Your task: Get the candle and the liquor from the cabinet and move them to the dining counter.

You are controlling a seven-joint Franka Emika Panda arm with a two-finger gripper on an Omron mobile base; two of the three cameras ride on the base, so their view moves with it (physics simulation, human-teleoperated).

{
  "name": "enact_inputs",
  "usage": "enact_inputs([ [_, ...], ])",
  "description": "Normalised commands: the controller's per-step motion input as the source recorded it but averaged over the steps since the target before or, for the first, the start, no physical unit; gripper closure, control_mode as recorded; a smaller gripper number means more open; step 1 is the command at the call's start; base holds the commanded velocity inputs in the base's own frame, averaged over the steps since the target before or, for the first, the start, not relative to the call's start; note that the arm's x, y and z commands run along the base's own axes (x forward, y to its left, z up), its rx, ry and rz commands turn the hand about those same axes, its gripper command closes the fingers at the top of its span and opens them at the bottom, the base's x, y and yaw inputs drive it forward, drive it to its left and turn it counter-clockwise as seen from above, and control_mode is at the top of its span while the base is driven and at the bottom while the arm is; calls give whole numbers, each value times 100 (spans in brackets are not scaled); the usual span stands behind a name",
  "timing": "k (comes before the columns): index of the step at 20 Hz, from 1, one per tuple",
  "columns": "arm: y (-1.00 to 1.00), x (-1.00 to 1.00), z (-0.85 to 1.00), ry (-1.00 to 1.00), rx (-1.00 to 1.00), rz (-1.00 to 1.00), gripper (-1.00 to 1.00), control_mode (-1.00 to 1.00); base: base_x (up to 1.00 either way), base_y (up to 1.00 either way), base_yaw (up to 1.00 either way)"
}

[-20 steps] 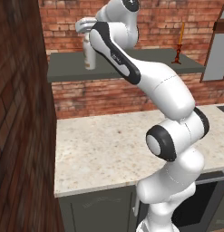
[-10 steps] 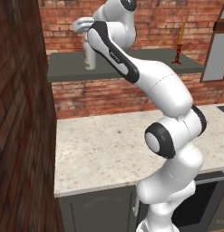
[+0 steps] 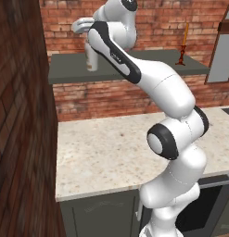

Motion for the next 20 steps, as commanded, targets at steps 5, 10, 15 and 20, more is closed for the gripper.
enact_inputs([
  [5,0,15,0,0,0,3,-100,-100,0,0,0],
  [10,0,18,0,0,0,2,-100,-100,0,0,0],
  [15,0,16,0,0,0,1,-100,-100,0,0,0],
  [20,0,3,0,0,0,1,100,-100,0,0,0],
])
